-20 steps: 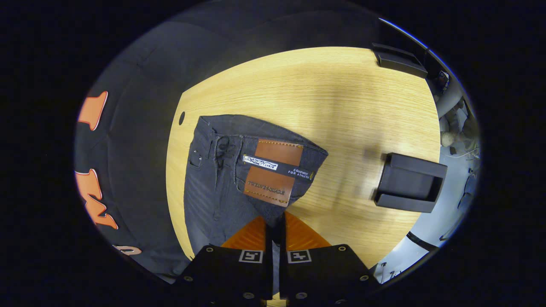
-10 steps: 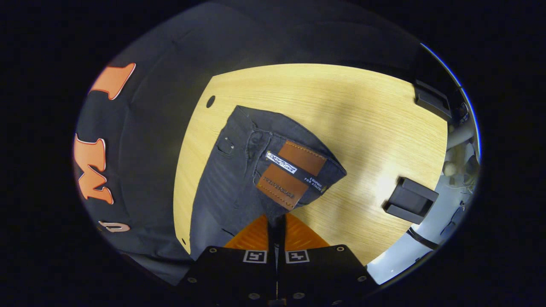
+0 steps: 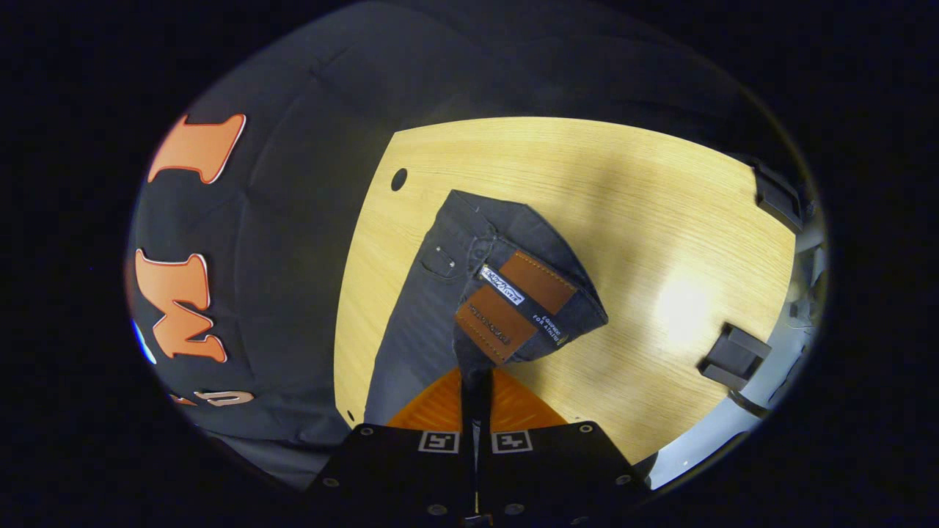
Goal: Grasp the waist and the cuffs of the jeans and fold them to make the two legs overlap; first hold the waist and fold one-third of the jeans toward the cuffs, then hold the cuffs and fold the remaining one-third in the same direction to finish folding.
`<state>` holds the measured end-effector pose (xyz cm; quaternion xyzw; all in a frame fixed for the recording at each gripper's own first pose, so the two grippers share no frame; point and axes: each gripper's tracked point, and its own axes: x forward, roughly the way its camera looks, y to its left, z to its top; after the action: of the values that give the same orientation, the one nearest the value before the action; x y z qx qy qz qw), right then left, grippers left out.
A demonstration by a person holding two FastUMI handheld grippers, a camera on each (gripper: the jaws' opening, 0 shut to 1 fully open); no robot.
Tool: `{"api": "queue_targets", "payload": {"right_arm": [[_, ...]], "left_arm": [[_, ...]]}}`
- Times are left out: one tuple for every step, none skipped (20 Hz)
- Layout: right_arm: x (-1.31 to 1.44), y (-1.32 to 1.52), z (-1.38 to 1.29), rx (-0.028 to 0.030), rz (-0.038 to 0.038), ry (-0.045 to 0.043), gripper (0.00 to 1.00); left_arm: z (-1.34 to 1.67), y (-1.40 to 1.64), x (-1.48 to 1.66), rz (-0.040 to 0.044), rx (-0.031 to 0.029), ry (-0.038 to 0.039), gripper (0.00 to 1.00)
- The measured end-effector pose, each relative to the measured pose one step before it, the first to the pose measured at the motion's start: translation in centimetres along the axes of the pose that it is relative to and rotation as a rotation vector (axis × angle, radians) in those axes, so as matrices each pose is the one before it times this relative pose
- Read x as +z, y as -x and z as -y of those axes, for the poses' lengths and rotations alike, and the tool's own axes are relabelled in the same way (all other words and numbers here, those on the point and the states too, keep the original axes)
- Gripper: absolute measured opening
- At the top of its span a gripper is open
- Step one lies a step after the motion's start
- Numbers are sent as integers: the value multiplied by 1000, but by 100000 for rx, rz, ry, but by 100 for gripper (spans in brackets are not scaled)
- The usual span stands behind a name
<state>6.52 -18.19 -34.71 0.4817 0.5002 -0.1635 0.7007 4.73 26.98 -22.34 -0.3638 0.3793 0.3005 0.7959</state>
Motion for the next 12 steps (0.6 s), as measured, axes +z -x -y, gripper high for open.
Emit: {"api": "queue_targets", "payload": {"right_arm": [[381, -371, -590, 603, -791, -102, 2], [385, -371, -567, 380, 248, -436, 2], [408, -397, -797, 1046, -315, -517, 2], [333, -527, -838, 1061, -618, 3, 2], [403, -425, -748, 69, 485, -581, 2], [211, -275, -604, 99, -864, 1787, 2], [310, -220, -444, -303, 85, 927, 2], [277, -379, -439, -2, -541, 578, 2], [424, -237, -589, 54, 310, -691, 2], [345, -344, -504, 269, -643, -404, 2], [511, -258, -437, -184, -92, -1139, 2], [249, -495, -136, -175, -1256, 59, 2]], "left_arm": [[577, -142, 634, 1068, 37, -624, 1], [840, -478, 701, 609, 152, -1613, 1], [143, -665, 526, 601, 2361, -2797, 1], [464, -875, 533, 359, 1231, -2097, 1], [1129, -499, 319, -397, 68, -720, 1], [789, -488, 541, 346, 77, -1200, 1], [736, -383, 527, 450, 106, -1244, 1], [479, -480, 601, 630, 344, -1538, 1], [706, -721, 736, 309, 30, -808, 1], [753, -351, 775, 404, -263, -745, 1], [574, -20, 538, 511, 12, -508, 1], [506, -232, 839, 626, 15, -675, 1]]}}
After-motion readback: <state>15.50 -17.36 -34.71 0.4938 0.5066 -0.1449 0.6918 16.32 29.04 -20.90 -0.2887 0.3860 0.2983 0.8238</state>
